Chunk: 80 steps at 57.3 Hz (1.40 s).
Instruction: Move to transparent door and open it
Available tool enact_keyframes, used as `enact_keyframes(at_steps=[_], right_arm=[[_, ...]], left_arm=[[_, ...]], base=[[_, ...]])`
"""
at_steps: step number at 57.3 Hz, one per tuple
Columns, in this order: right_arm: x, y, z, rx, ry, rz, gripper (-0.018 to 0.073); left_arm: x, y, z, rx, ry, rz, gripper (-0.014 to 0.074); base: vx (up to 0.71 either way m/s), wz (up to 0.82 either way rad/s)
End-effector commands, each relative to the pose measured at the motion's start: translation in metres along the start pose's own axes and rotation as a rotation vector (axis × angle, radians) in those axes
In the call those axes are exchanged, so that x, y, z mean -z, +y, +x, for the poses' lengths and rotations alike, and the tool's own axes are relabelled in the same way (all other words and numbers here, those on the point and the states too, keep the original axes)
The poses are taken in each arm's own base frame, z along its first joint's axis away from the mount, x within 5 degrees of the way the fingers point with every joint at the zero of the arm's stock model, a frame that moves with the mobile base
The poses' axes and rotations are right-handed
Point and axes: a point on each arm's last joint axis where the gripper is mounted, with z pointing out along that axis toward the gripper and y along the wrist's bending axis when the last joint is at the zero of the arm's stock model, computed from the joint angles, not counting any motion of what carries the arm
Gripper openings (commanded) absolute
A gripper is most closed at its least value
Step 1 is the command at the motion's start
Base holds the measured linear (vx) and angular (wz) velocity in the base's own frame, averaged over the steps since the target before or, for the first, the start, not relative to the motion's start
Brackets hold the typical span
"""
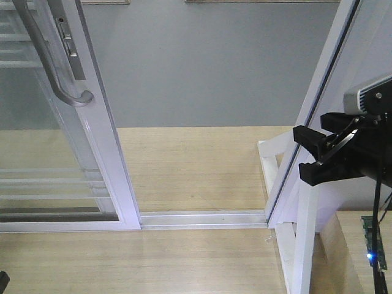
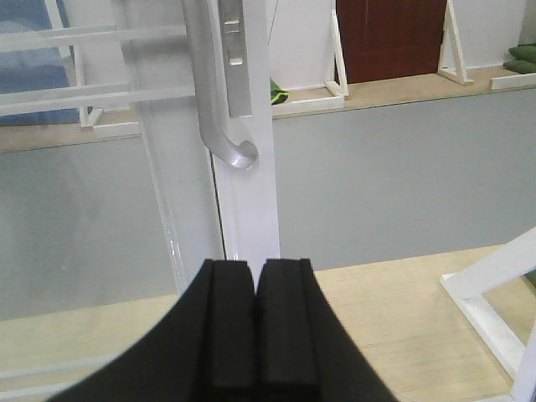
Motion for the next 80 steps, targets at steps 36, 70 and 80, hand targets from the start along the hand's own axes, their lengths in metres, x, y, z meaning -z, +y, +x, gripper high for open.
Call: enact_keyframes(at_steps=[36, 70, 80], right_arm=[[0.108, -0.021, 0.075, -0.146, -0.453, 0.524, -0.0009], [0.080, -0.013, 0.149, -0.134, -0.487, 0.535, -0.0005], [0.080, -0.013, 0.149, -0.134, -0.487, 0.535, -0.0005]], left_arm=[[-0.001, -0.001, 0.002, 0.015, -0.061, 0.004, -0.0006], [-0.001, -0.001, 0.002, 0.015, -0.061, 0.004, -0.0006], [-0.001, -0.001, 0.002, 0.015, -0.061, 0.004, -0.0006]], base=[[0.00, 0.00], [0.00, 0.00], [0.00, 0.00]])
